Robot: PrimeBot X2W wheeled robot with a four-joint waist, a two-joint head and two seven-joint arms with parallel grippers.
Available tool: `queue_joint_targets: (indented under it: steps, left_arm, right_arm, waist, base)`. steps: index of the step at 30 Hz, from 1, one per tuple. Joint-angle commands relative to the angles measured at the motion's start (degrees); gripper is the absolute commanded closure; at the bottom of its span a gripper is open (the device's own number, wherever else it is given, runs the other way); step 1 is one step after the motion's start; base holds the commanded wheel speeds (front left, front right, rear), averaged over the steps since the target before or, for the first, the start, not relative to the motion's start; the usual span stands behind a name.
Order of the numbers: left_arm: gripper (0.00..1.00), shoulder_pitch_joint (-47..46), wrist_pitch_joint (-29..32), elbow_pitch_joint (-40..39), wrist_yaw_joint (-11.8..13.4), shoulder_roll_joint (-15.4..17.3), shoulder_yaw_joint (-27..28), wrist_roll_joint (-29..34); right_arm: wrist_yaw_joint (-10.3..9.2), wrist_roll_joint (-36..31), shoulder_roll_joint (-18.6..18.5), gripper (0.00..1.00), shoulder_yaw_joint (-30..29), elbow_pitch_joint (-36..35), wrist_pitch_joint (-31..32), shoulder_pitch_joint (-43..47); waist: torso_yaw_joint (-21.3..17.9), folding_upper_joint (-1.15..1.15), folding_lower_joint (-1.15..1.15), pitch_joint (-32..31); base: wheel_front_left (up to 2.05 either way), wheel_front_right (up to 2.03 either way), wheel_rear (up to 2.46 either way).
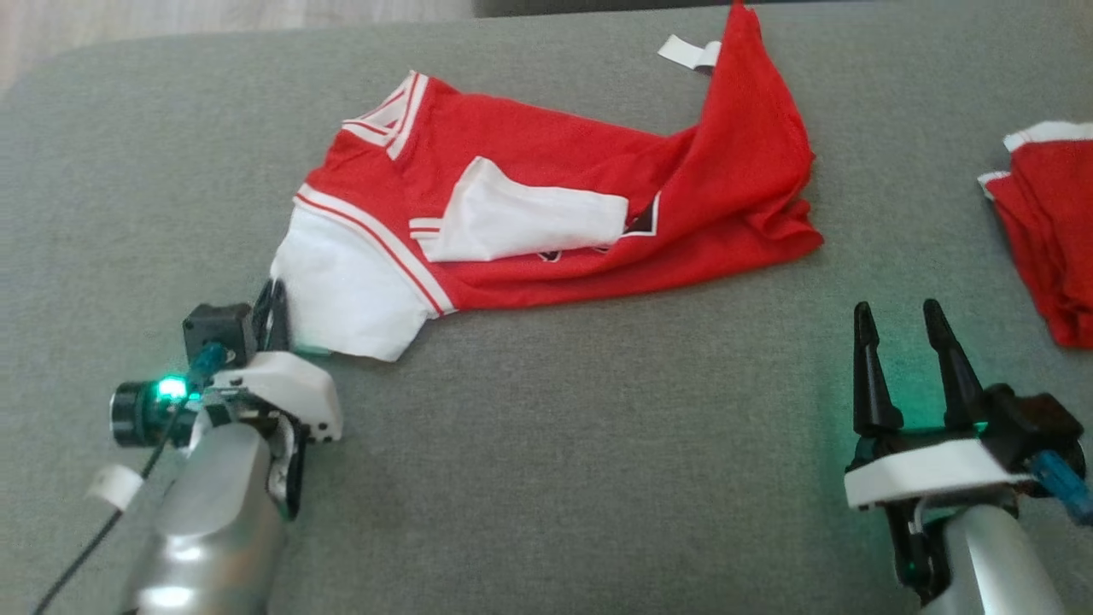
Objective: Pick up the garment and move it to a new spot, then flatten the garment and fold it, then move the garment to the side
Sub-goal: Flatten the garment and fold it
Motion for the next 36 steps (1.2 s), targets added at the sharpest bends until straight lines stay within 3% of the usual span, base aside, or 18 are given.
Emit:
queue_joint_targets:
  steps: [1,6,11,20,21,22,27,29,36]
  left_arm:
    - [1.00,-0.9,-1.8,-2.0,0.0,1.2,1.8,-0.4]
    - [1.00,0.1,-7.5,-9.3,-0.5,-1.2,1.9,-0.8]
    - [1.00,2.8,-8.0,-17.1,-0.5,-2.1,1.1,0.1]
    - [1.00,5.9,-7.9,-24.2,-1.9,-2.5,-1.1,0.4]
    - [1.00,6.0,-7.8,-24.4,-1.8,-2.4,-1.2,0.4]
    - [1.00,6.1,-7.7,-24.5,-1.8,-2.3,-1.3,0.4]
    - [1.00,7.6,-7.6,-24.7,-1.3,-1.9,-1.5,0.3]
    - [1.00,8.1,-7.6,-24.9,-1.3,-2.0,-1.6,0.1]
    - [1.00,10.4,-7.8,-23.9,-0.8,-1.9,-1.7,-0.3]
  right_arm:
    - [-0.04,-0.3,-0.3,0.00,1.0,-0.6,-0.4,-2.2]
    - [-0.04,0.3,-0.3,0.00,-1.4,10.1,3.0,-8.3]
    - [-0.04,5.1,-0.3,0.00,-3.4,20.6,6.5,-14.4]
    - [-0.04,5.0,-0.3,0.00,-5.7,35.4,6.8,-24.5]
    - [-0.04,4.8,-0.3,0.34,-5.6,36.6,6.4,-25.2]
    - [-0.04,4.4,-0.3,1.00,-5.3,37.6,5.7,-25.8]
    - [-0.04,2.6,-0.3,1.00,-5.7,40.5,2.0,-27.2]
    - [-0.04,5.9,-0.3,1.00,-6.0,40.9,1.6,-27.3]
    - [-0.04,7.7,-3.1,1.00,-6.5,36.4,1.5,-24.6]
  waist:
    - [0.8,0.00,-0.01,-0.7]
    - [3.9,0.00,-0.01,-2.4]
    - [6.4,0.00,-0.01,-2.7]
    - [8.4,0.00,-0.01,-1.8]
    - [8.4,0.00,-0.01,-1.8]
    - [8.4,0.00,-0.01,-1.9]
    - [7.0,0.00,-0.01,-3.5]
    - [6.3,0.00,-0.01,-4.5]
    - [3.2,0.00,-0.01,-9.0]
  base:
    - [0.00,0.00,0.00]
    - [0.00,0.00,0.00]
    - [0.00,0.00,0.00]
    - [0.00,0.00,0.00]
    - [0.00,0.00,0.00]
    - [0.00,0.00,0.00]
    - [0.00,0.00,0.00]
    - [0.00,0.00,0.00]
    - [0.00,0.00,0.00]
